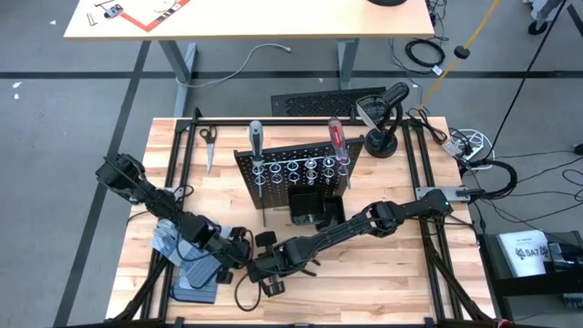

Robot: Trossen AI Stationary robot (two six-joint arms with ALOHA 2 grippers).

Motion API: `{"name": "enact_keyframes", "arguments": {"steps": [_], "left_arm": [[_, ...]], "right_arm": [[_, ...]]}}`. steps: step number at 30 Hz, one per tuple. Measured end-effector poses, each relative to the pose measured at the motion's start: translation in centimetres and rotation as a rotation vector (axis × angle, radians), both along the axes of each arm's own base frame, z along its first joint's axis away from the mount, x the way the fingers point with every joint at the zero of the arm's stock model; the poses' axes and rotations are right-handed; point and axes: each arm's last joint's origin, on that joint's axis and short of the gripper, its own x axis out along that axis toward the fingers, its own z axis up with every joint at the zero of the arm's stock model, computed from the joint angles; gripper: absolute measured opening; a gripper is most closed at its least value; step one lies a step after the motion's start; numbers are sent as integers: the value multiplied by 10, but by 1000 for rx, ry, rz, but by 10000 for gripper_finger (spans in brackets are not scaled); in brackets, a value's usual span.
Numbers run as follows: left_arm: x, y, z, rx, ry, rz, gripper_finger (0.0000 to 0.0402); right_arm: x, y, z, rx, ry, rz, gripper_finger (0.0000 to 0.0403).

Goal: Hang tools onto peg board
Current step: Hang the silver wrench on the black peg board

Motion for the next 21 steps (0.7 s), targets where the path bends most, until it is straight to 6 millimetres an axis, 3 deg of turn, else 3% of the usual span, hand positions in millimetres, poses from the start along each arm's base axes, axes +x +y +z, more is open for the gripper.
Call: {"name": "enact_keyframes", "arguments": {"steps": [14,21], "left_arm": [[5,-2,3,13,-44,16,21],[9,-3,7,30,-79,39,21]], "right_arm": [[5,-1,3,87,-46,-99,141],[5,0,3,85,-48,-104,139]]}}
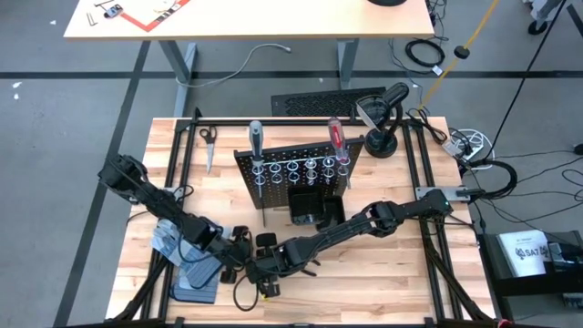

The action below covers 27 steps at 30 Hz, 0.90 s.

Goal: Hang tools onto peg board
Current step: Hang the silver wrench on the black peg board

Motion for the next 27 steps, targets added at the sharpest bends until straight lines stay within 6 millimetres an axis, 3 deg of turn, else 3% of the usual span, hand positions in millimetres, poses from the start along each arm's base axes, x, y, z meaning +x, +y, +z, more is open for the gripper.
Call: {"name": "enact_keyframes", "arguments": {"steps": [10,17,20,27], "left_arm": [[1,0,1,5,-14,-6,21],[1,0,1,7,-3,-11,21],[1,0,1,3,0,-9,21],[1,0,1,1,-1,-9,21]], "right_arm": [[-3,6,2,-67,-22,-7,132],[-10,16,35,-133,-124,-39,154],[-14,21,39,-133,-124,-45,165],[-24,27,30,-143,-55,-120,171]]}}
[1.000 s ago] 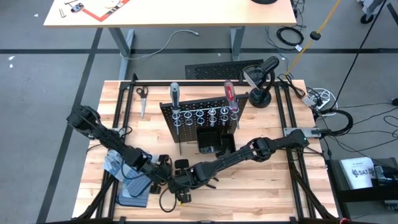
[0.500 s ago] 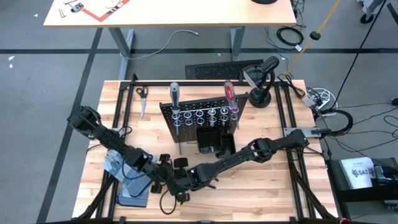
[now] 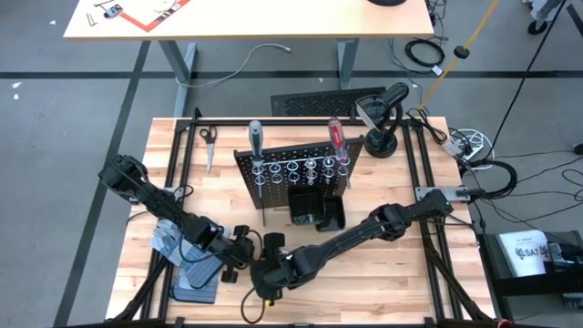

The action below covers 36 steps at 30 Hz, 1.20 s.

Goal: Hang tools onto peg board
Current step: Hang the silver wrench on the black peg board

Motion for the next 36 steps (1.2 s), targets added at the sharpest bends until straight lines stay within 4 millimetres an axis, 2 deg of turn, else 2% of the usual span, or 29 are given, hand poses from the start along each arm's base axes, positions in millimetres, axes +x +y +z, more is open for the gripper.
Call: {"name": "enact_keyframes", "arguments": {"steps": [9,16,24,36], "left_arm": [[0,0,0,0,-2,1,21],[0,0,0,15,-16,-7,21],[2,-2,2,13,-57,-34,21],[4,-5,4,-7,-99,-58,21]], "right_arm": [[0,2,-33,-6,-17,-33,171],[4,-6,-54,47,-28,-24,171],[9,-12,-52,73,-54,-28,166],[11,-11,-50,117,-63,-7,85]]}}
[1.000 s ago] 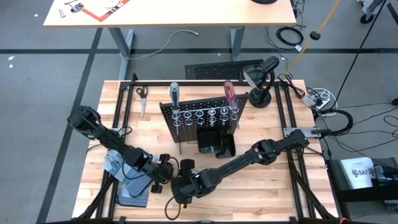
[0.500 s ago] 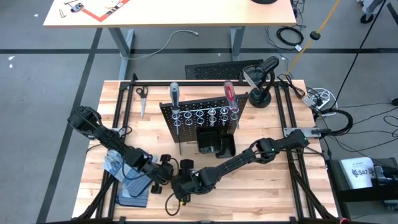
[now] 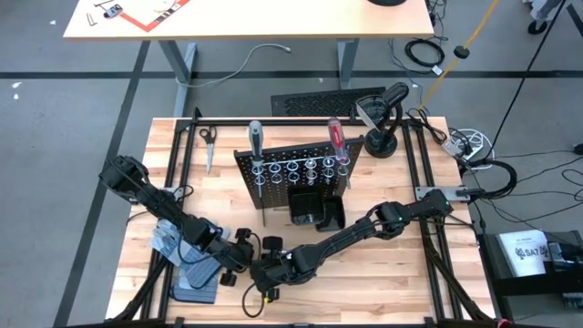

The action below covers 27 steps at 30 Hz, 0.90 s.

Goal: Hang tools onto peg board
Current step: Hang the silver wrench on the black peg board

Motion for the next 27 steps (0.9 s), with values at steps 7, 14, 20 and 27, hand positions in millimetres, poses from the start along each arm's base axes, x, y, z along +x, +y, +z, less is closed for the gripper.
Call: {"name": "enact_keyframes", "arguments": {"steps": [7,14,20,27], "left_arm": [[0,-1,1,-3,-13,-13,21],[0,-4,1,-2,-24,-25,21],[1,-4,3,-6,-43,-34,21],[0,-5,3,-4,-45,-35,21]], "right_arm": [[0,0,0,0,5,-6,40],[-1,0,0,27,11,-3,19],[0,1,0,46,16,1,68],[0,1,-1,24,13,-1,66]]}}
